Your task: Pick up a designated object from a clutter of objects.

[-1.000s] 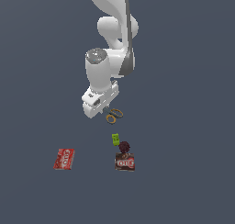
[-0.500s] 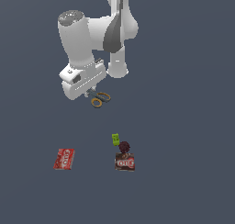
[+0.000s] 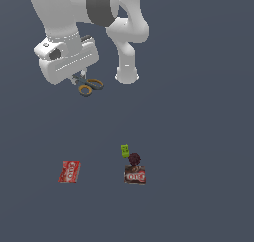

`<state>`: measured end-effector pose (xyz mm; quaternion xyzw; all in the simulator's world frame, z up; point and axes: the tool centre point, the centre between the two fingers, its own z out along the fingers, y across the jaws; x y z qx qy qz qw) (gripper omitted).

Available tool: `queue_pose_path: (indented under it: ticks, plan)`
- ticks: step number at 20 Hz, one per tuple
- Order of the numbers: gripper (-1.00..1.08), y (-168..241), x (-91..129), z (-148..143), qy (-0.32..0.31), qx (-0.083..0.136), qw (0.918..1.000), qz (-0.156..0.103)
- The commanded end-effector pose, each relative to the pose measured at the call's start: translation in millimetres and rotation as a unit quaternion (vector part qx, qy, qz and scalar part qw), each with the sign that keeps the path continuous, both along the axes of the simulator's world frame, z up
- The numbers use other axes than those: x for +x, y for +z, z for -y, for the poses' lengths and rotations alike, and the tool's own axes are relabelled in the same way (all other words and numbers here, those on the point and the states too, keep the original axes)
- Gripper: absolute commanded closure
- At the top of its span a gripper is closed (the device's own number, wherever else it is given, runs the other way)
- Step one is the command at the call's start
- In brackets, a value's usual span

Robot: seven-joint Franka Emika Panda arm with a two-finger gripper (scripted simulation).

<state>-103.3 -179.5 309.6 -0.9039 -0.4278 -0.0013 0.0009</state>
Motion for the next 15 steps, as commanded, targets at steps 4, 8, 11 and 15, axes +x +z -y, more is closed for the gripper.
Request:
queue_pose_path:
  ticks: [4, 8, 11, 15]
  plan:
    - [1.08, 35, -6, 22, 0.0, -0.001, 1.0, -0.001]
    - [1.08, 51, -8, 32, 0.0, -0.001, 1.0, -0.001]
    - [1.08, 58, -8, 36, 0.0, -0.001, 1.0, -0.001]
    - [1.08, 60, -8, 38, 0.0, -0.001, 1.0, -0.001]
